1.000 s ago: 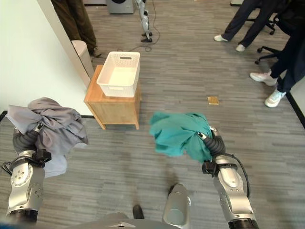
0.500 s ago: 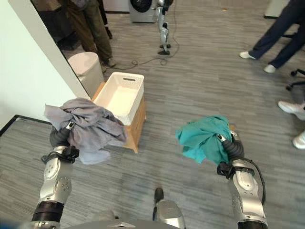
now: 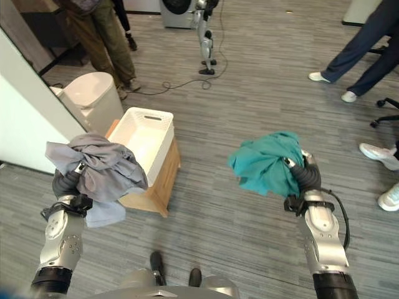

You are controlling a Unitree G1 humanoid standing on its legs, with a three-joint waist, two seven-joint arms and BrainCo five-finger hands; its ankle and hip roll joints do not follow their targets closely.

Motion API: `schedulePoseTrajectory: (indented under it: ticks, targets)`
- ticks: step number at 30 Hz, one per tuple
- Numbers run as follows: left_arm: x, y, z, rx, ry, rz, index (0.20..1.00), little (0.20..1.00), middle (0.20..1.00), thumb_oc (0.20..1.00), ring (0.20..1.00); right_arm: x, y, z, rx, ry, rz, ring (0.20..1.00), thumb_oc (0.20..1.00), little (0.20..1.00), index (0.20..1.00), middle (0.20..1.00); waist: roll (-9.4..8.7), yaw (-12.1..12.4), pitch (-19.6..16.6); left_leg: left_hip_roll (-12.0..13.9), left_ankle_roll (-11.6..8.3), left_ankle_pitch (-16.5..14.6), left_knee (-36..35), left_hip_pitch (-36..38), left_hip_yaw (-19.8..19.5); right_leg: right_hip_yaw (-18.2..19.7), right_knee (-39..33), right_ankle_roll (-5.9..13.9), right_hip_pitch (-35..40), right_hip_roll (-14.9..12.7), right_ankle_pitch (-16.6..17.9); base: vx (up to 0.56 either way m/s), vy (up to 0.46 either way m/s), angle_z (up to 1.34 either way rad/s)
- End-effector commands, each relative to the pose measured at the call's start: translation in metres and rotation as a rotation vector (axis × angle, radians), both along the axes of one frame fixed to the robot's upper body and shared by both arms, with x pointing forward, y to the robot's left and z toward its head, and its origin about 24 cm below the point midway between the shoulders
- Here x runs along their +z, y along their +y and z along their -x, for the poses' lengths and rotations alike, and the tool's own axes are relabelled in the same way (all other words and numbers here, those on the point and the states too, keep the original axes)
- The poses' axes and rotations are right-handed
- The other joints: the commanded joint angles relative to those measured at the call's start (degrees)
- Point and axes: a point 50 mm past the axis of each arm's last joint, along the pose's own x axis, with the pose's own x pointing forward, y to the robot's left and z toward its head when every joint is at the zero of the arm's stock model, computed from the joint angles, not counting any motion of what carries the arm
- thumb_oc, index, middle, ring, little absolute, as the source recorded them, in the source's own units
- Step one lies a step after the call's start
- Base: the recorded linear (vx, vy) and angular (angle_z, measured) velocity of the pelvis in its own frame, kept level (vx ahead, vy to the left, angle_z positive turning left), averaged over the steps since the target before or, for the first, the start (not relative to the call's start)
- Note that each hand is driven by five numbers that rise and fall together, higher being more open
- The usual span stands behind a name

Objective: Pick up bed clothes into laundry basket.

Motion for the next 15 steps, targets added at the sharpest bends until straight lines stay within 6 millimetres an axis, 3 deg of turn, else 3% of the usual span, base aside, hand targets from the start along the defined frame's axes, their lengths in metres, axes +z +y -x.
schedulePoseTrajectory:
  ticks: [1,4,5,8,9,12,15]
  targets:
    - [0.051,0.022,-0.001,0.066,-0.204,-0.133,0.200,0.200,0.200,0.200,0.200,0.041,0.000,-0.009,0.037,-0.164,0.126,0.200,0.200,0.200,0.200,0.200,1.06,0.8,-2.1,3.1,-1.59,-2.6,-0.1,3.3,-1.6,3.7,18.0,9.38,-7.2,-16.3,4.4,0.08,0.176,-0.12]
    - [0.052,0.020,-0.003,0.039,-0.194,-0.153,0.200,0.200,0.200,0.200,0.200,0.033,-0.001,-0.008,0.038,-0.124,0.124,0.200,0.200,0.200,0.200,0.200,1.70,-0.2,-1.7,2.9,-1.32,-2.6,-2.1,4.9,-3.4,7.7,19.5,8.53,-12.1,-13.5,3.8,0.14,0.076,-0.06]
    - [0.054,0.016,-0.008,0.010,-0.200,-0.154,0.200,0.200,0.200,0.200,0.200,0.031,-0.004,-0.006,0.033,-0.111,0.118,0.200,0.200,0.200,0.200,0.200,2.03,-0.8,-1.8,2.5,-1.79,-2.9,-3.3,5.6,-5.0,9.6,14.1,8.04,-13.3,-12.2,2.4,0.15,-0.005,0.29]
    - [0.055,0.012,-0.011,-0.014,-0.206,-0.153,0.200,0.200,0.200,0.200,0.200,0.029,-0.007,-0.005,0.021,-0.102,0.117,0.200,0.200,0.200,0.200,0.200,1.97,-1.2,-1.9,2.2,-2.04,-3.6,-3.8,6.2,-6.0,10.6,8.0,8.11,-13.9,-11.9,2.6,0.12,-0.068,0.45]
    - [0.056,0.008,-0.013,-0.036,-0.212,-0.163,0.200,0.200,0.200,0.200,0.200,0.031,-0.018,-0.001,-0.017,-0.090,0.152,0.200,0.200,0.200,0.200,0.200,1.25,-1.6,-2.0,2.2,-2.34,-4.3,-2.9,6.2,-8.3,12.9,4.4,8.68,-11.9,-11.6,2.4,0.11,-0.062,0.43]
    - [0.047,0.003,-0.012,-0.041,-0.194,-0.124,0.200,0.200,0.200,0.200,0.200,0.036,-0.023,-0.003,-0.030,-0.093,0.192,0.200,0.200,0.200,0.200,0.200,0.40,-0.3,-3.2,2.4,-2.68,-4.1,-3.7,6.6,-8.4,9.9,0.4,8.57,-8.9,-12.7,3.6,0.16,-0.155,1.38]
    - [0.037,-0.004,-0.010,-0.087,-0.158,-0.115,0.200,0.200,0.200,0.200,0.200,0.059,-0.040,-0.006,-0.065,-0.101,0.322,0.200,0.200,0.200,0.200,0.200,-0.16,1.2,-4.3,2.6,-3.20,-3.2,-4.4,6.2,-9.7,7.1,-2.9,8.06,-5.6,-12.4,3.4,0.09,-0.088,0.23]
